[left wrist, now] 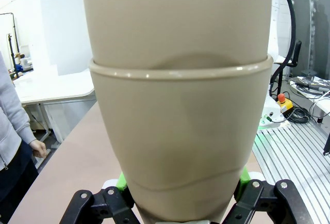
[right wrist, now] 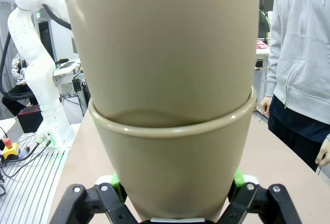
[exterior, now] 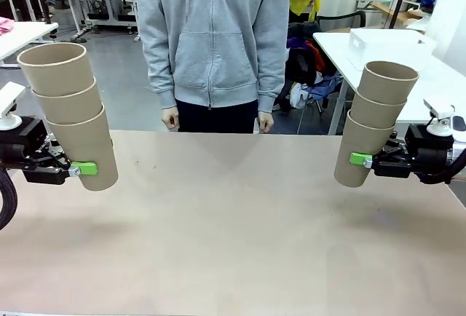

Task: Stack the cups and store them in the basket.
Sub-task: Place the stack of Reusable plastic cups into the Pantry Basket.

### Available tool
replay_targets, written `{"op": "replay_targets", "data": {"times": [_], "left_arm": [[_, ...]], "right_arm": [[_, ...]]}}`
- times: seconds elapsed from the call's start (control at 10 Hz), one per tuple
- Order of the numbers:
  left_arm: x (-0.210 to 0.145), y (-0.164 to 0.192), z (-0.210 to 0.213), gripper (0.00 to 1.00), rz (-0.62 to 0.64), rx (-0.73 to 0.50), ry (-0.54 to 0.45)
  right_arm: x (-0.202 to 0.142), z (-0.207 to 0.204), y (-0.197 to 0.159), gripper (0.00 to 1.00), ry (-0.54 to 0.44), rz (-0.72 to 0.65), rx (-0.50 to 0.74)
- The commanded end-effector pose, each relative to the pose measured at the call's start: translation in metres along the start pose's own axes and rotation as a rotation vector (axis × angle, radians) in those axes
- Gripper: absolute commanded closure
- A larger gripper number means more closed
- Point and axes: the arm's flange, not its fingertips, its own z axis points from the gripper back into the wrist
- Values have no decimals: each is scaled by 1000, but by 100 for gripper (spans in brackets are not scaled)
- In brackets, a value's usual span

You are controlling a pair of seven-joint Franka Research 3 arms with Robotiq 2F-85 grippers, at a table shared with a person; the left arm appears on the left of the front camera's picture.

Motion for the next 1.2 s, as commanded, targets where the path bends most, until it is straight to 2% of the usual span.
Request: {"op": "replay_targets", "data": {"times": [0.0,1.1], "left_arm": [[4,-1,1,17,-4,-2,-6],[4,-1,1,17,-4,-2,-6]], "right_arm": [[4,-1,0,15,-1,3,-2],[4,-1,0,15,-1,3,-2]]}}
